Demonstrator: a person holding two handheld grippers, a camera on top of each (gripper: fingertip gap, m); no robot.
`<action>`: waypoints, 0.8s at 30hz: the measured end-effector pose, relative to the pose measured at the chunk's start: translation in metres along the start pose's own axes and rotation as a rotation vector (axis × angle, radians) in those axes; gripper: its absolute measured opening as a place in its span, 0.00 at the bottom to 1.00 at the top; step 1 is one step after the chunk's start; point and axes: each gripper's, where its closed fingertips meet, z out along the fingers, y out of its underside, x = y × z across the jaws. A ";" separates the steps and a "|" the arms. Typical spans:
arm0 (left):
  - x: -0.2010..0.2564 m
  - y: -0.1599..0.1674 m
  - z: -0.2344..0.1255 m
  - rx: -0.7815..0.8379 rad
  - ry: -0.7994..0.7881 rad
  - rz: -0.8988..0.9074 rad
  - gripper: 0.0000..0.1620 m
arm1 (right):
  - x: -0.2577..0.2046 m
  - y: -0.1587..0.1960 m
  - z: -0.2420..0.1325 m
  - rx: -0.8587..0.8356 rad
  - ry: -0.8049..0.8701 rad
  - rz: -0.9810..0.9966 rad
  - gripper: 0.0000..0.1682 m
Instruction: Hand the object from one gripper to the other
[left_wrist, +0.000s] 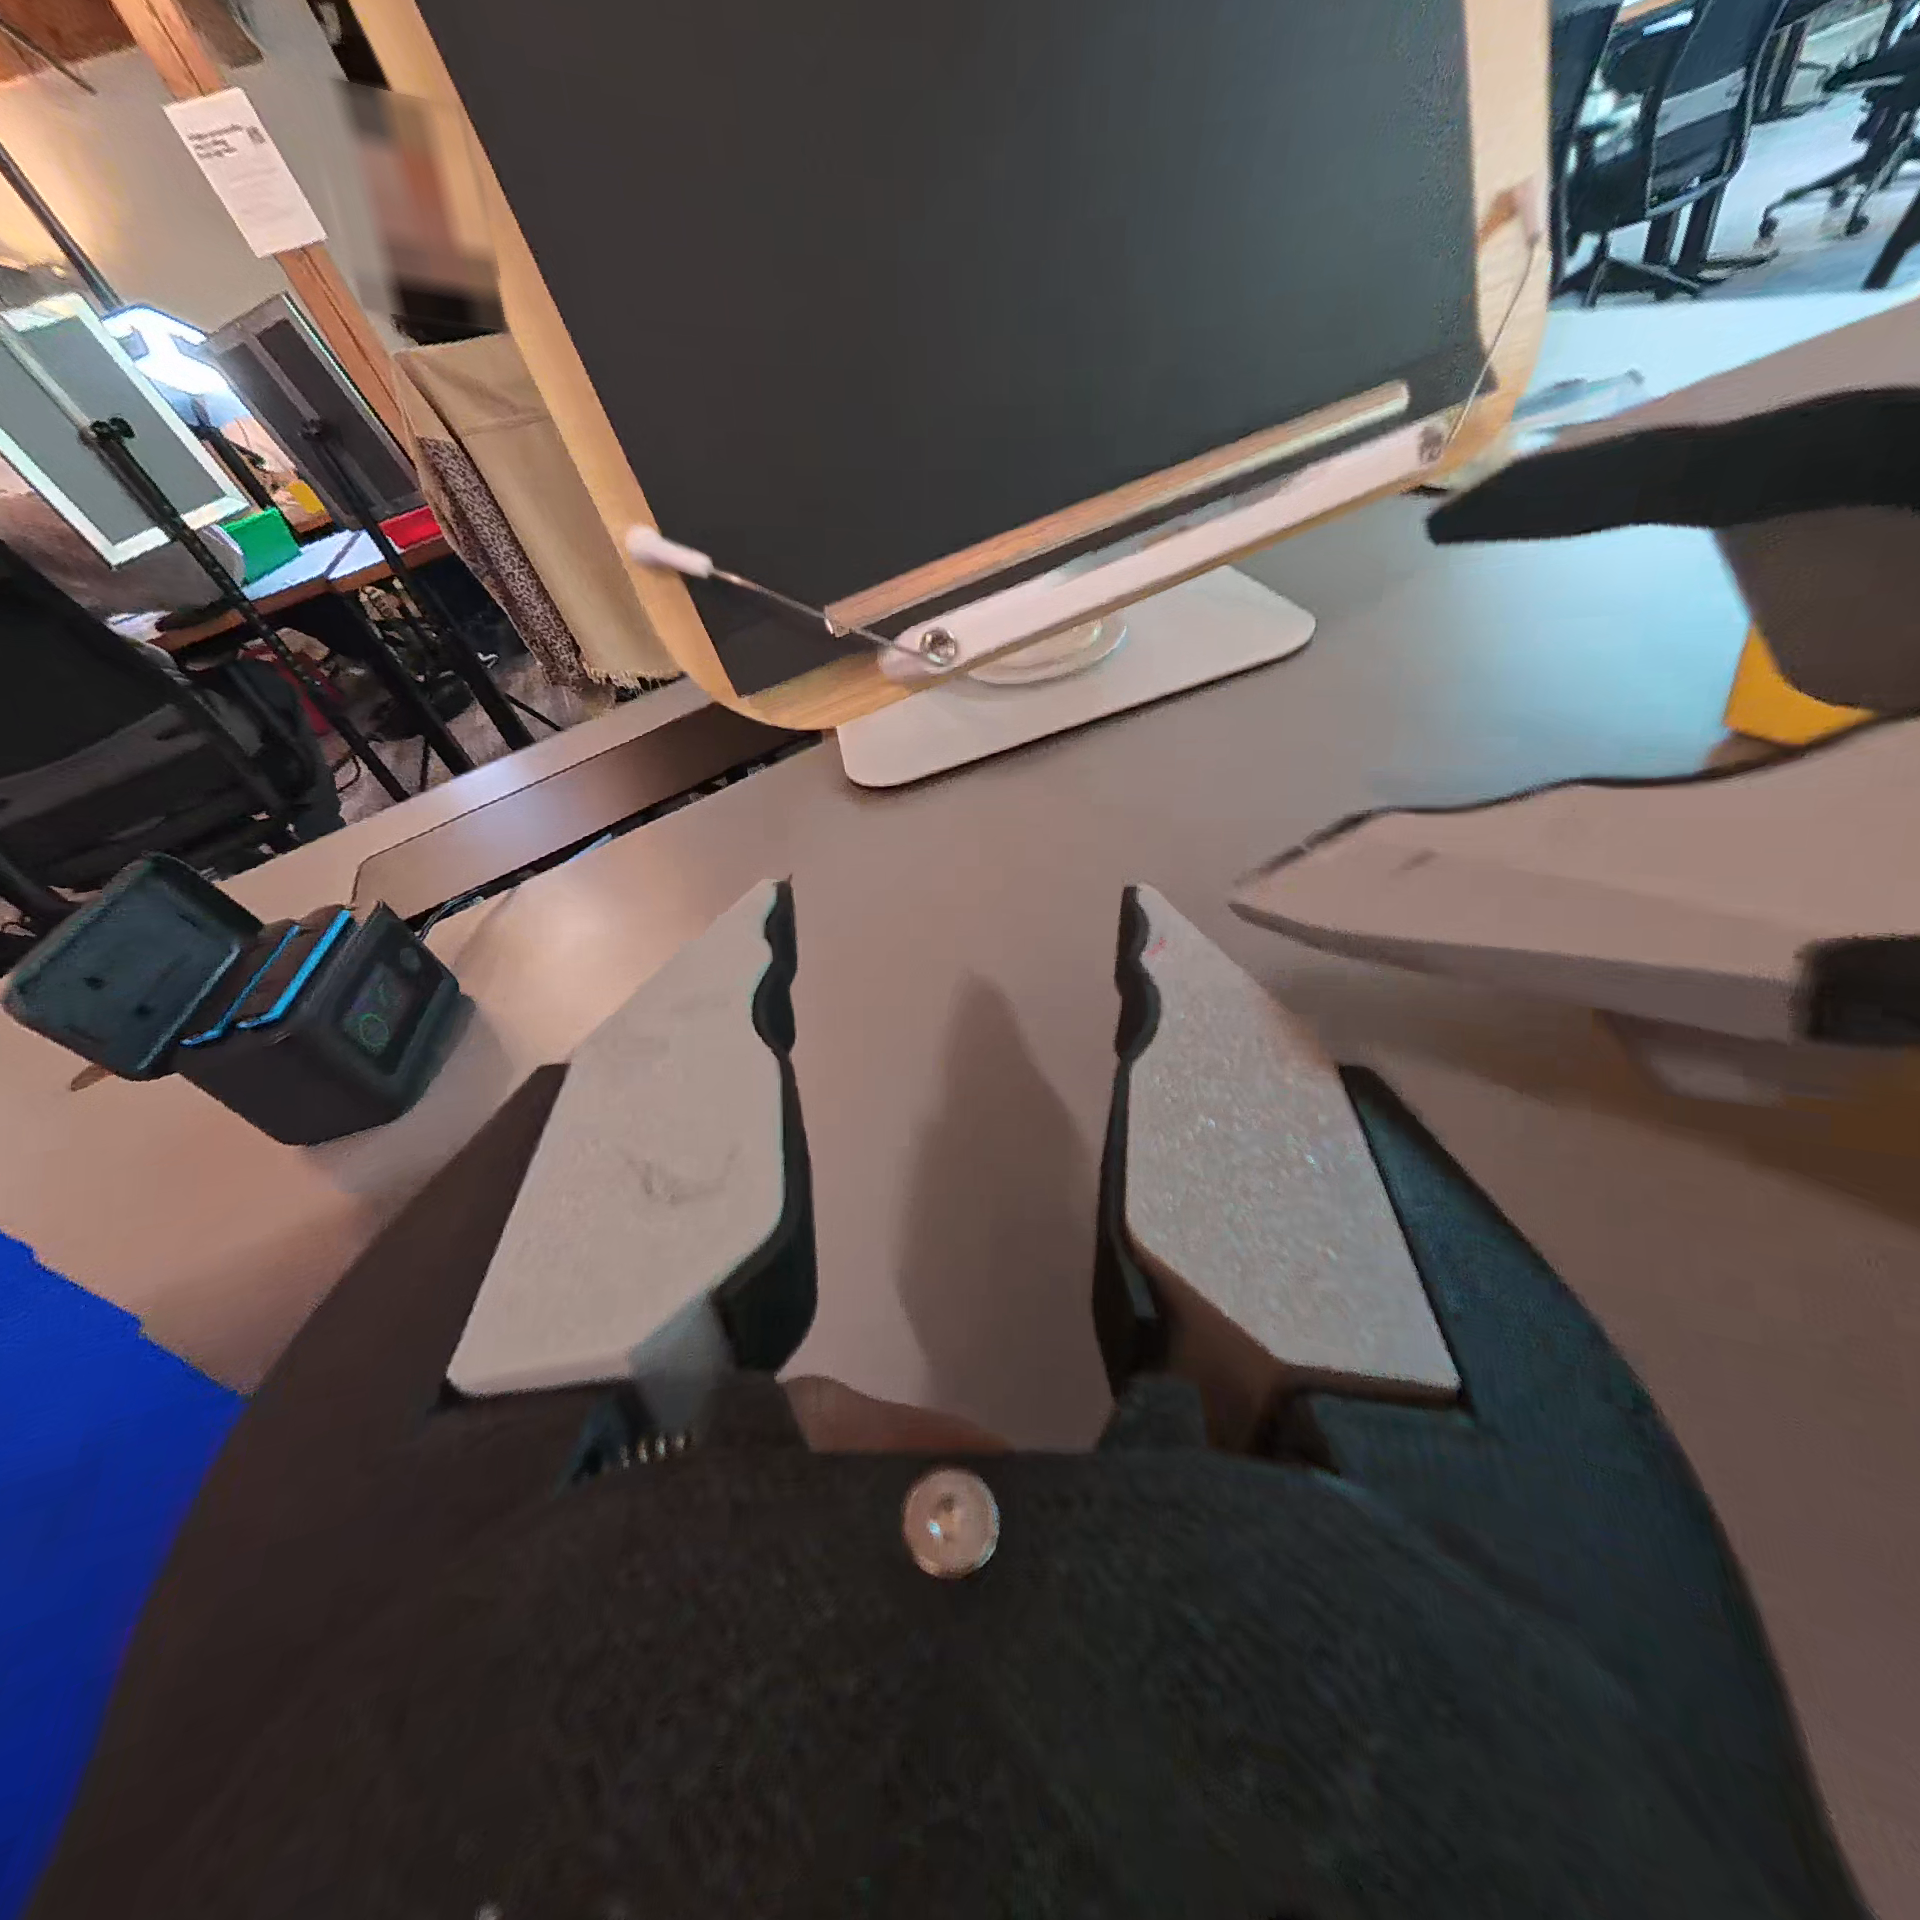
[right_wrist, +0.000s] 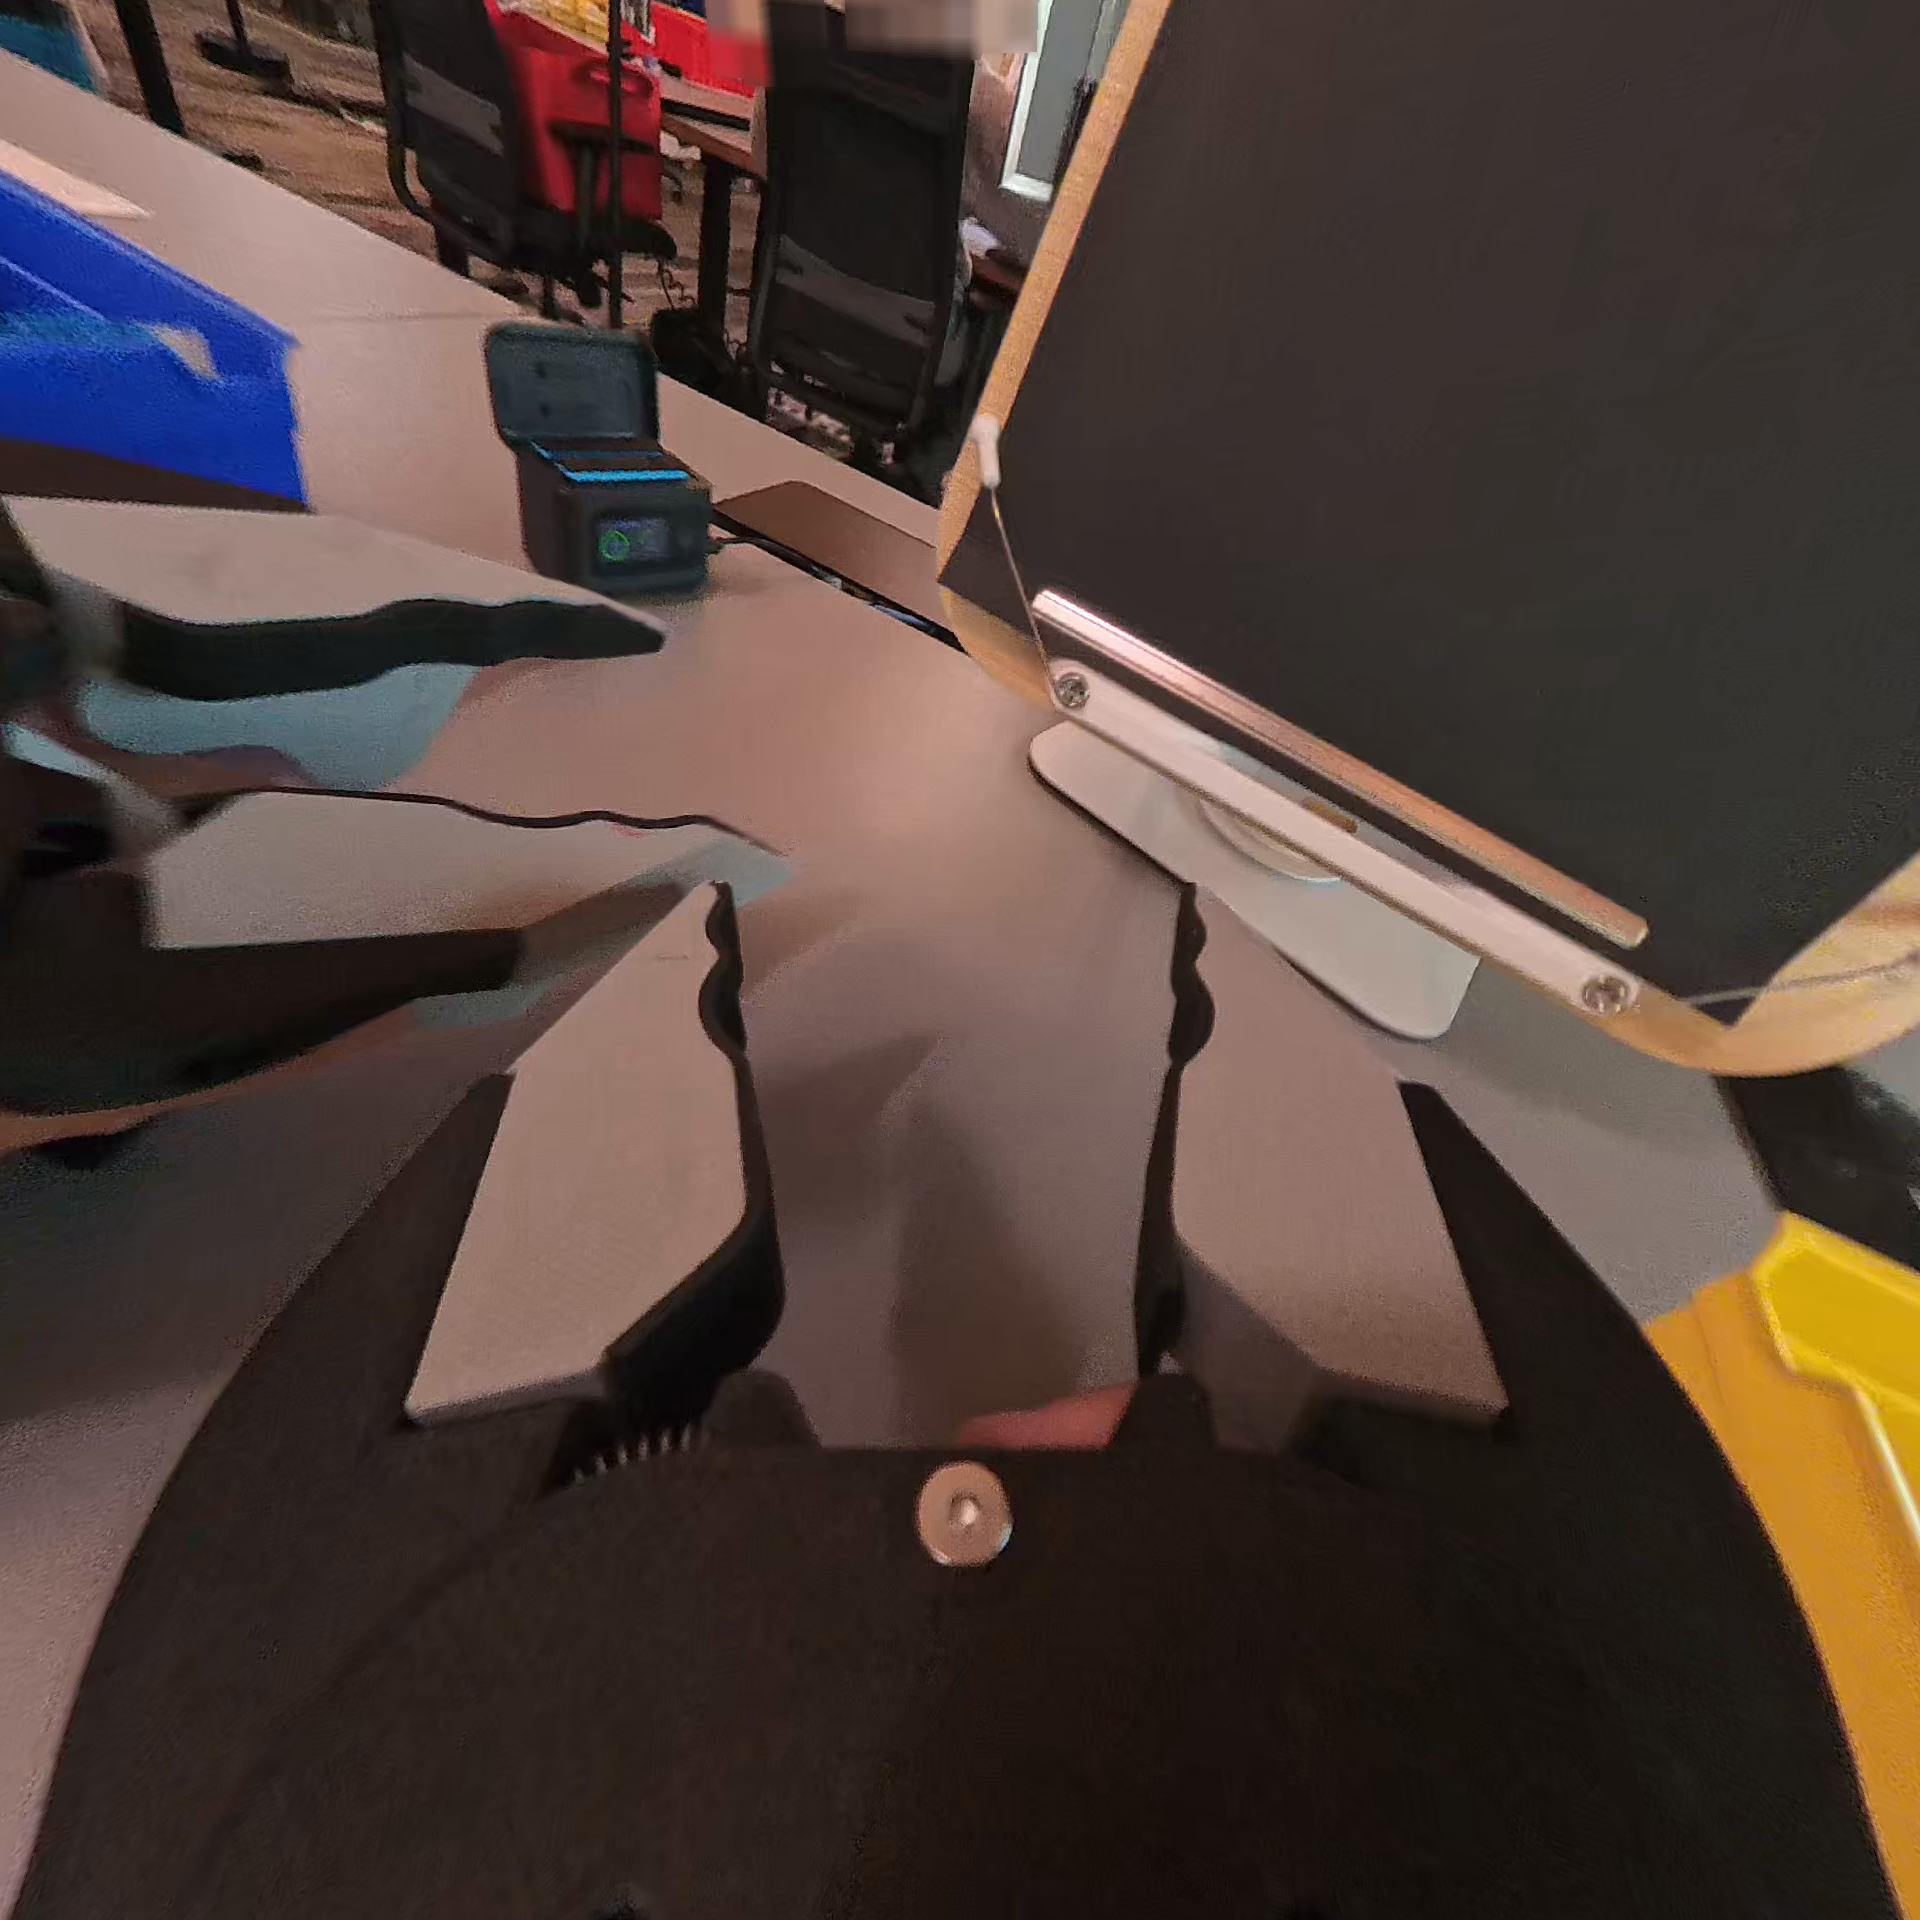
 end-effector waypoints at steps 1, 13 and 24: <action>-0.001 0.003 0.002 -0.018 0.005 0.016 0.36 | 0.003 0.004 0.010 0.022 0.015 -0.038 0.46; -0.004 0.000 -0.001 -0.017 -0.062 0.108 0.35 | 0.003 0.014 0.032 0.046 -0.084 0.061 0.46; -0.015 0.000 -0.002 -0.020 -0.104 0.100 0.35 | 0.000 0.016 0.052 0.037 -0.091 0.067 0.43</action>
